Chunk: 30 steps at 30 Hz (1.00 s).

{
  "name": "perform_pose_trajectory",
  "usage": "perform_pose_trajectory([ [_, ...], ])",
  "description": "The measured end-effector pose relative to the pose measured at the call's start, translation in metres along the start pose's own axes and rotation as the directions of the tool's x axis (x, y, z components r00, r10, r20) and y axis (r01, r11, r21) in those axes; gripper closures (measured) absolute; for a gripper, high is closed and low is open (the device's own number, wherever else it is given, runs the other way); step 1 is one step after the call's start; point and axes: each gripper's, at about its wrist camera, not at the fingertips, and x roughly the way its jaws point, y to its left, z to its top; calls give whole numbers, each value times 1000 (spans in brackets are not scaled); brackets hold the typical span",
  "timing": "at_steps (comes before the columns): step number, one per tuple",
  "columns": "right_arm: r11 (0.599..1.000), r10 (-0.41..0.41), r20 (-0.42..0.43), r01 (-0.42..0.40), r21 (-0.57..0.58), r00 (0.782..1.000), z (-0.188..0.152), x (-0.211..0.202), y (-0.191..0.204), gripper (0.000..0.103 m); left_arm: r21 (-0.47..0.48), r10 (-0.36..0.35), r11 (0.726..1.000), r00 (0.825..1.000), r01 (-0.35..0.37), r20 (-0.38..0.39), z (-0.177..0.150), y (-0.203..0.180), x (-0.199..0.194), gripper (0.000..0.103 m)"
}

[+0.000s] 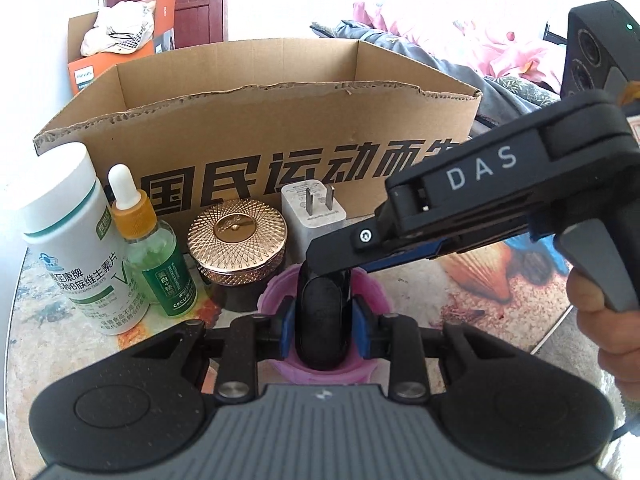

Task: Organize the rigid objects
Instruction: 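Close the left gripper on the black oval object in the pink bowl, then carry the black oval object into the cardboard box and open the left gripper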

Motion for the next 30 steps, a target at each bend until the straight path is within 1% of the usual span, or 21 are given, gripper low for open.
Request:
perform_pose_trajectory([
  [3, 999, -21, 35, 22, -26, 999, -5, -2, 7, 70, -9, -17, 1000, 1000, 17, 6, -2, 6, -1, 73],
  [9, 1000, 1, 133, -2, 6, 991, -10, -32, 16, 70, -31, -56, 998, 998, 56, 1, 3, 17, 4, 73],
  [13, 998, 37, 185, -45, 39, 982, -13, -51, 16, 70, -75, -84, 994, 996, 85, 22, 6, 28, -1, 73],
  [19, 991, 101, 214, -117, 65, 972, -14, -59, 17, 70, -87, -91, 992, 994, 95, 54, 14, 26, -19, 73],
  [23, 980, 154, 243, -179, 88, 958, -14, -67, 14, 70, -109, -59, 992, 994, 69, 89, 25, 25, -41, 73],
  [25, 978, 164, 257, -191, 86, 952, -11, -75, 14, 70, -126, -47, 990, 992, 62, 115, 36, 27, -56, 73],
  [28, 981, 161, 255, -182, 62, 953, -5, -85, 15, 70, -126, 6, 992, 988, 14, 155, 61, 29, -80, 73],
  [30, 982, 164, 248, -181, 45, 955, -1, -89, 17, 70, -134, 34, 991, 986, -12, 163, 84, 35, -89, 73],
])
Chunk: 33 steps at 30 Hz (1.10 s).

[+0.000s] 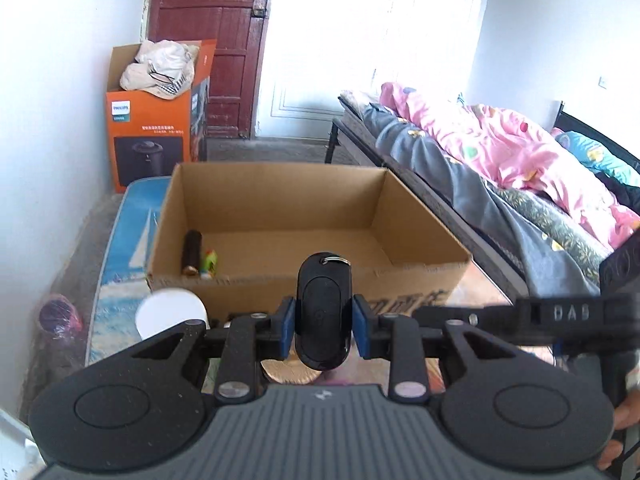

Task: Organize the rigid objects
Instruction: 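Carry the black oval object into the cardboard box and open the left gripper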

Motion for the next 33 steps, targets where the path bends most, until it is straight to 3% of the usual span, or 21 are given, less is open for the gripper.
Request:
perform_pose_trajectory([
  [3, 1000, 0, -2, 0, -15, 1000, 4, -2, 3, 70, 0, 28, 1000, 998, -28, -63, 39, 4, 16, 73],
  [7, 1000, 1, -13, -1, -6, 1000, 5, 2, 4, 70, -21, 1, 1000, 981, -6, -193, 78, 22, 66, 73],
  [11, 1000, -12, -14, 12, 1, 1000, 7, 8, 3, 70, -17, 30, 999, 938, -39, -344, 94, 43, 142, 73],
  [16, 999, -41, -26, 41, 27, 999, 11, 19, -4, 70, -18, 73, 996, 877, -93, -474, 104, 63, 220, 73],
  [23, 997, -63, -37, 65, 49, 997, 16, 30, -15, 70, 40, 187, 979, 813, -198, -551, 96, 80, 282, 73],
  [25, 996, -71, -39, 73, 55, 997, 16, 33, -18, 70, 49, 194, 978, 806, -201, -559, 93, 84, 291, 70],
  [27, 995, -77, -43, 80, 58, 996, 16, 34, -20, 70, 28, 173, 981, 815, -189, -552, 95, 87, 290, 67],
  [29, 995, -86, -44, 89, 56, 995, 16, 34, -18, 70, 18, 168, 982, 826, -188, -538, 99, 88, 284, 57],
  [30, 994, -89, -43, 91, 53, 995, 16, 34, -18, 70, 25, 177, 981, 829, -194, -530, 101, 88, 279, 47],
  [33, 995, -95, -32, 96, 41, 995, 14, 30, -14, 70, 19, 167, 983, 857, -180, -487, 111, 84, 259, 45],
])
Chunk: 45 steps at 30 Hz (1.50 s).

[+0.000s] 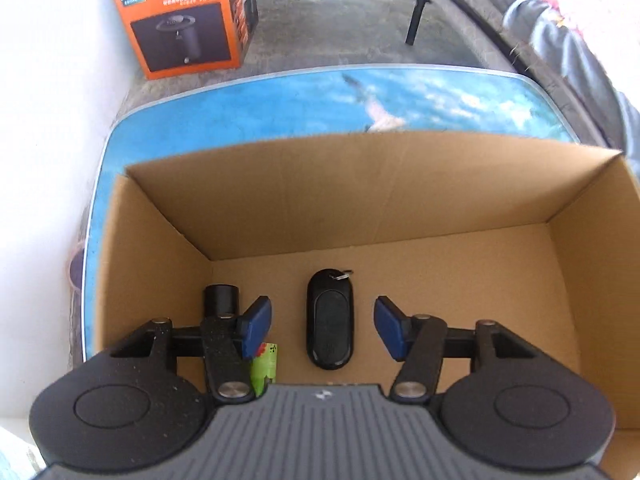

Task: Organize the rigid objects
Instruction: 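Carry the black oval object into the cardboard box and open the left gripper, then grasp the rim of the pink silicone bowl with the right gripper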

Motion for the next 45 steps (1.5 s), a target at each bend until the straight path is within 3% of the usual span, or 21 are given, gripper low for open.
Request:
perform_pose_trajectory([
  [4, 1000, -10, 19, 10, -26, 1000, -5, -12, 7, 70, -30, -72, 997, 995, 74, 71, -10, 4, -50, 44],
  [8, 998, -28, 25, 30, -51, 999, -11, -25, 9, 70, -15, -94, 995, 978, 99, 185, -39, 6, -113, 35],
  [11, 997, -54, 5, 54, -54, 999, -16, -28, 4, 70, -2, -117, 993, 957, 122, 266, -78, 6, -159, 29],
  [15, 993, -87, -50, 83, -80, 995, -22, -21, 1, 70, 11, -158, 986, 933, 164, 322, -142, 2, -184, 24],
  [21, 979, -133, -166, 103, -178, 977, -34, 14, 12, 70, 51, -167, 986, 936, 159, 311, -235, -19, -165, 24],
  [26, 955, -203, -223, 143, -259, 953, -45, 40, 22, 70, 100, -254, 966, 943, 238, 215, -280, -41, -127, 24],
  [30, 924, -286, -221, 207, -322, 932, -50, 52, 29, 75, 164, -222, 969, 947, 187, 232, -297, -62, -111, 25],
  [34, 907, -337, -219, 253, -338, 916, -53, 57, 27, 93, 223, -215, 962, 937, 155, 275, -307, -76, -104, 28],
  [40, 893, -387, -187, 317, -318, 903, -58, 48, 27, 95, 255, -223, 955, 931, 149, 289, -307, -77, -93, 30],
  [45, 892, -413, -154, 365, -268, 897, -64, 39, 24, 95, 321, -254, 933, 928, 161, 272, -304, -80, -83, 30],
])
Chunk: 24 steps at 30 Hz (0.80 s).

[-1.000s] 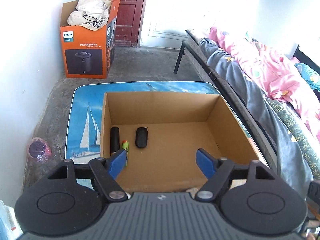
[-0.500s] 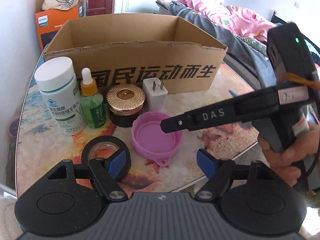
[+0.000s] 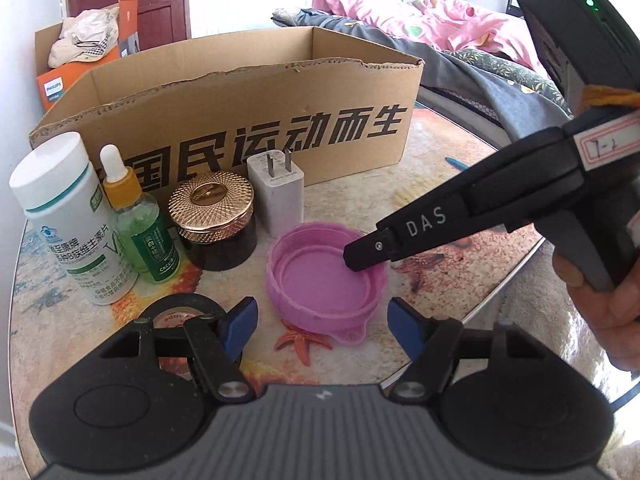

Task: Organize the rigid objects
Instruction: 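Grasp the rim of the pink silicone bowl with the right gripper, then carry the pink bowl into the box and open the right gripper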

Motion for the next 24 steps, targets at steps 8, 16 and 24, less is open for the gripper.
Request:
perform_pose_trajectory([
  [8, 999, -16, 20, 16, 41, 1000, -1, -4, 1, 95, 71, -13, 997, 1000, 14, -11, 1, -2, 14, 30],
  [16, 998, -18, 37, 16, 58, 999, -1, -7, 1, 95, 102, -7, 995, 1000, 6, 7, 2, -4, 17, 32],
  [24, 999, -44, 95, 45, -3, 995, -1, -36, 20, 95, 116, -1, 993, 998, -6, 60, 11, -12, -9, 32],
])
